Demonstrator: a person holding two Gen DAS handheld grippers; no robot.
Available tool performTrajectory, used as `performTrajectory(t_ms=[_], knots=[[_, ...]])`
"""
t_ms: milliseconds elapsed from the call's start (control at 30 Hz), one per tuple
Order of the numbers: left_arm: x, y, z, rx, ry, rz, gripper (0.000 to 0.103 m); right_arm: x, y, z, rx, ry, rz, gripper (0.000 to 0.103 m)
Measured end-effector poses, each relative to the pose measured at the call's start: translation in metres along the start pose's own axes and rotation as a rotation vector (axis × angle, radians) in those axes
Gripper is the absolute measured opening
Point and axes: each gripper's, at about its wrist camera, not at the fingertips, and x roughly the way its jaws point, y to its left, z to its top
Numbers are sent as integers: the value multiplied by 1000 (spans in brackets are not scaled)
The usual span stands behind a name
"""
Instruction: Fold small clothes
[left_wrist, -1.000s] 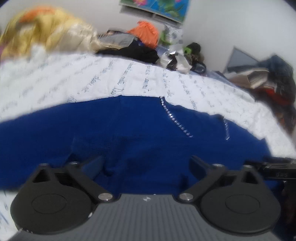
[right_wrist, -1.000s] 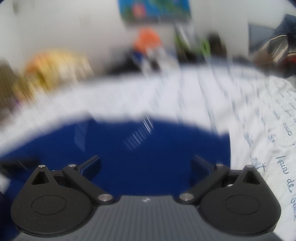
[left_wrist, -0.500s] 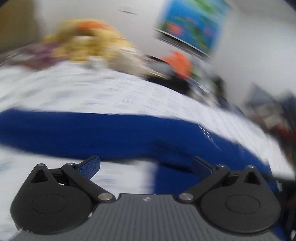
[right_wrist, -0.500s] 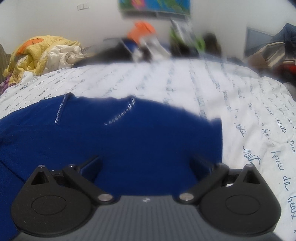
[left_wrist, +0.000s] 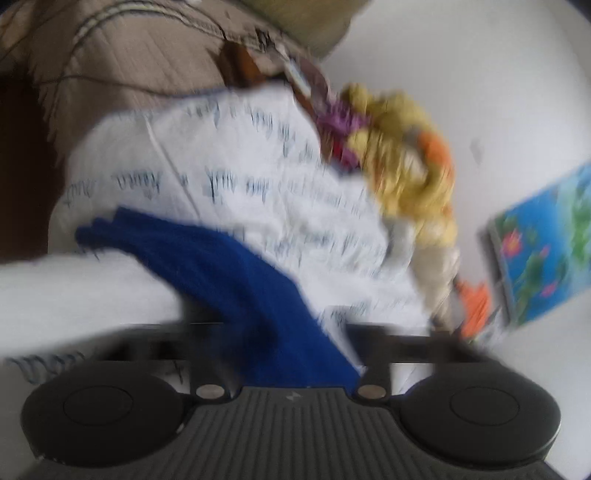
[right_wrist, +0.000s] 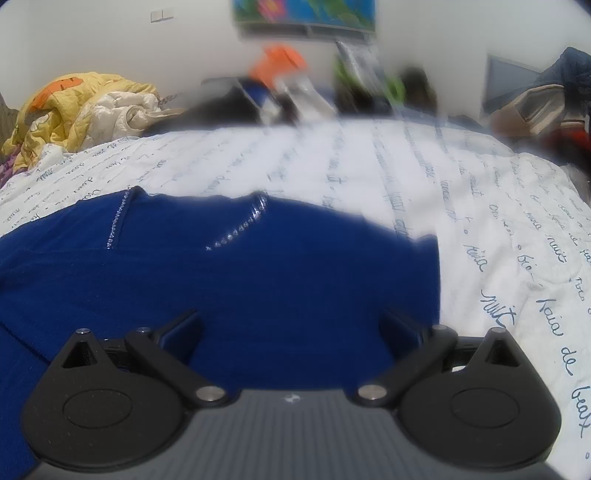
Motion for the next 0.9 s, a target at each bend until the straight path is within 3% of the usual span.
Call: performTrajectory(t_ms=[33,100,167,267,333,400,433,467,533,567,633,733,800,900], knots=[[3,-1,-5,9,8,20,1,0,0,0,1,-1,0,103],[-3,-20,-17,78,-54,25,1,0,0,0,4,-2,-1,103],[-11,-60,-33,173,-92,-49,1,0,0,0,5,-2,-1,103],[-21,-151,-95,443,-53,-248,1,0,-1,-1,12,-3,3,103],[-33,-205,-165,698,60,-425,2,-1,-5,-1,36,-9,18,103],[-42,-236,-245,990,285,-565,27,-2,-11,-1,73,-20,39,103],[-46,-237,-279,1101,372,-607,50,-3,-14,-2,94,-26,49,103],[-52,-231,-308,1182,414,-619,80,-5,-17,-2,115,-33,57,103],[-64,-207,-343,1293,376,-598,103,-7,-24,-3,156,-46,70,103],[-71,-192,-350,1313,334,-592,103,-8,-26,-4,173,-51,76,103],[-69,-172,-350,1295,353,-580,103,-8,-29,-4,191,-57,86,103],[-51,-146,-334,1151,407,-518,102,-7,-27,-2,180,-52,80,103],[-43,-139,-317,1037,410,-539,103,-7,-27,-2,177,-48,83,103],[-33,-135,-312,997,411,-524,103,-11,-39,4,269,-12,160,103]])
